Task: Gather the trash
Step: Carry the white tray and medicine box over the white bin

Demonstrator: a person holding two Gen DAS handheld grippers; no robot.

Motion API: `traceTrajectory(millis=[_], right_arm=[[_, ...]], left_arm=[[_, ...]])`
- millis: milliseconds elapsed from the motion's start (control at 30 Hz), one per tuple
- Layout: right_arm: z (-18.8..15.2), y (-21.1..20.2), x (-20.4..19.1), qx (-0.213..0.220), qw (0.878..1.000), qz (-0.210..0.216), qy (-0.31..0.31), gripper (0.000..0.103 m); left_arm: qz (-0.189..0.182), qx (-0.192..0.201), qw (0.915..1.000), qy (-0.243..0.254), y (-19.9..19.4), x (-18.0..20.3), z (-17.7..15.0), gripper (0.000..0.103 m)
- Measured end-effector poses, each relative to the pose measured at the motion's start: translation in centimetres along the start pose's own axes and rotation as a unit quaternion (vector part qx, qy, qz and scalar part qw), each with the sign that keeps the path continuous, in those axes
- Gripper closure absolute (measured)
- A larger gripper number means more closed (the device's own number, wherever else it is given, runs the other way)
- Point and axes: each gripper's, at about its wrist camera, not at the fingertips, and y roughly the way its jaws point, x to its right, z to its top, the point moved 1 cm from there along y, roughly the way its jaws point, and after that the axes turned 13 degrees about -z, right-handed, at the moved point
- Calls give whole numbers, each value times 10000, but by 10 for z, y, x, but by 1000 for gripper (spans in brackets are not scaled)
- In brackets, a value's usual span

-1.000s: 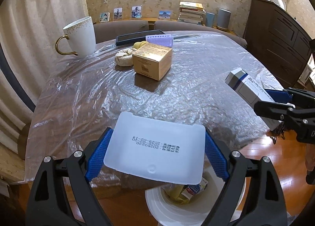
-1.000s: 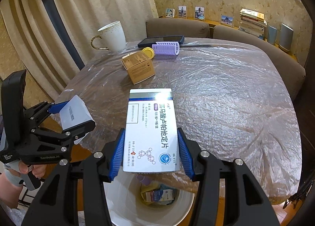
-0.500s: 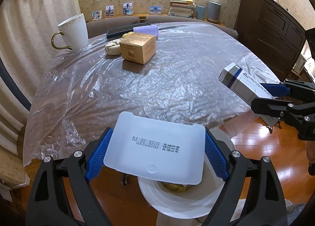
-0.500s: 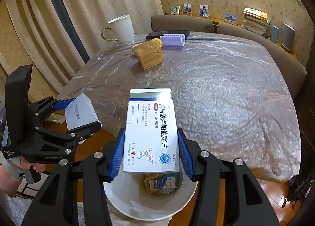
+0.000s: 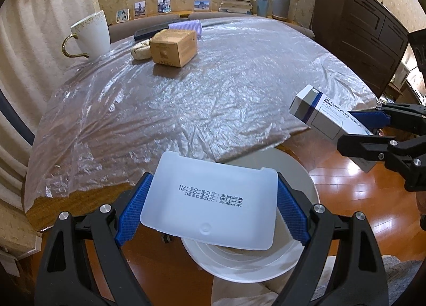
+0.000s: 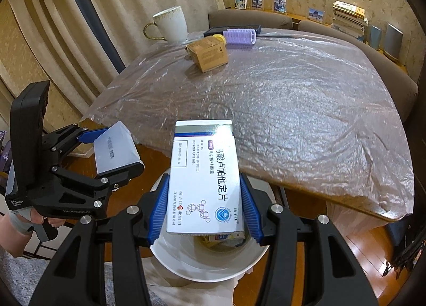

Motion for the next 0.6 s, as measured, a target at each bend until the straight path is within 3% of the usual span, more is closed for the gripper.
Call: traceTrajectory(millis=[600], right_arm=[[-32,27,-7,-485,9986,25,-218,53]], left_arm=[[107,-469,9988,-53,37,4,-26,14]])
